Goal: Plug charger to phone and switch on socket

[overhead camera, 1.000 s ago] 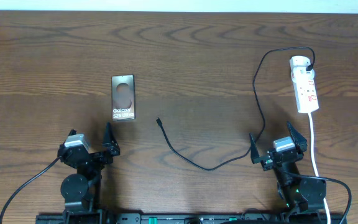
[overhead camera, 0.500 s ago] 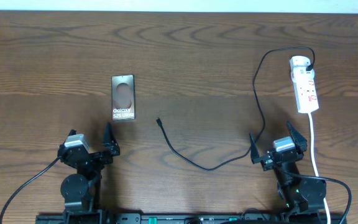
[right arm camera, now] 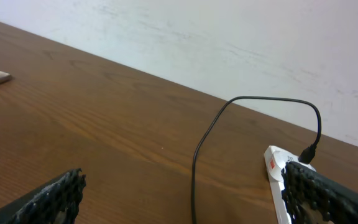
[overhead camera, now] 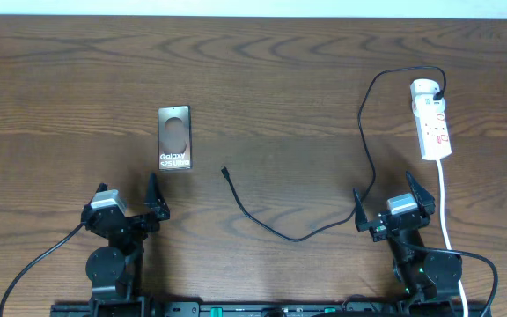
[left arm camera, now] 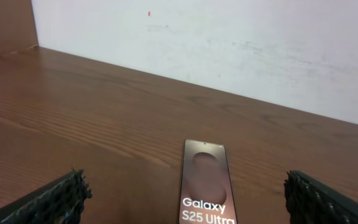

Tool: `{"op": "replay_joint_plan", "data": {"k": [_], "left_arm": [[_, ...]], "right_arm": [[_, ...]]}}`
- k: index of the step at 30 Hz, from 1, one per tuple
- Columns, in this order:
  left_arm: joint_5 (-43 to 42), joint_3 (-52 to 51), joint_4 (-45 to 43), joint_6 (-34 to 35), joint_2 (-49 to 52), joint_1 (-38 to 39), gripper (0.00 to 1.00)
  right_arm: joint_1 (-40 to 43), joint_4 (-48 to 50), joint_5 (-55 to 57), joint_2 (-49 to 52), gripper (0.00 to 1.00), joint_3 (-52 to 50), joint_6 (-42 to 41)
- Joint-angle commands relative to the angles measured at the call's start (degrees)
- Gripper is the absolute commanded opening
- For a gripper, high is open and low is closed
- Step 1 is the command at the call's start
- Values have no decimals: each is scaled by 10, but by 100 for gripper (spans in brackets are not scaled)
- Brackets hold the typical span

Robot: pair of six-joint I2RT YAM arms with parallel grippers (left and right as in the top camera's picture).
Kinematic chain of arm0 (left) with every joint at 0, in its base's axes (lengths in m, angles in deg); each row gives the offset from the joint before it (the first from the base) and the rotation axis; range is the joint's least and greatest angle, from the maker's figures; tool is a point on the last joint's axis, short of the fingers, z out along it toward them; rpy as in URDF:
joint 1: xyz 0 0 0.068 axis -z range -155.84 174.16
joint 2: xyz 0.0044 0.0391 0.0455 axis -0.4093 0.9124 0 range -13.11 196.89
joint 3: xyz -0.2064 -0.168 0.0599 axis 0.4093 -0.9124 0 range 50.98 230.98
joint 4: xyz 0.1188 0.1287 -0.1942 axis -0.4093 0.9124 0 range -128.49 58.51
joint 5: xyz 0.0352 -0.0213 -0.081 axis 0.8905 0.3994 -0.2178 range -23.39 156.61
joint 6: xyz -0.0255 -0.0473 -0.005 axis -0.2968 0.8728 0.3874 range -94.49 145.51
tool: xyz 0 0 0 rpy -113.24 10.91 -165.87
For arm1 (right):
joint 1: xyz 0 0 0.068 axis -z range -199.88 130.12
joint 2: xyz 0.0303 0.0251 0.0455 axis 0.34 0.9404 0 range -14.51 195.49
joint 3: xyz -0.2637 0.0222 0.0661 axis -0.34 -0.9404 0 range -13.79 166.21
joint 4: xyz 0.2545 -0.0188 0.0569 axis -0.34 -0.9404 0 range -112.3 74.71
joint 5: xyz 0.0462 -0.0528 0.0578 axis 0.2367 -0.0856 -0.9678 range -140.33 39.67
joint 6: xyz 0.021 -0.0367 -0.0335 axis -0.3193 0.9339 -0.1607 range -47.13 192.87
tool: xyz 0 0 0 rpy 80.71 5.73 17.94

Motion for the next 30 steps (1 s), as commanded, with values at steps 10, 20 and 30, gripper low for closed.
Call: {"op": "replay_joint_plan", "data": {"k": [10,20,30], "left_arm": [[13,4,-6,-1,6,-2,98],[-4,43,-35,-1,96,-2,98],[-33,152,-35,-1,253,-2,98]], "right_arm": [[4,-1,2,-3,99,-1,5],[4,3,2,-3,99,15,-41],[4,1,3,-3,99,48,-40]]}}
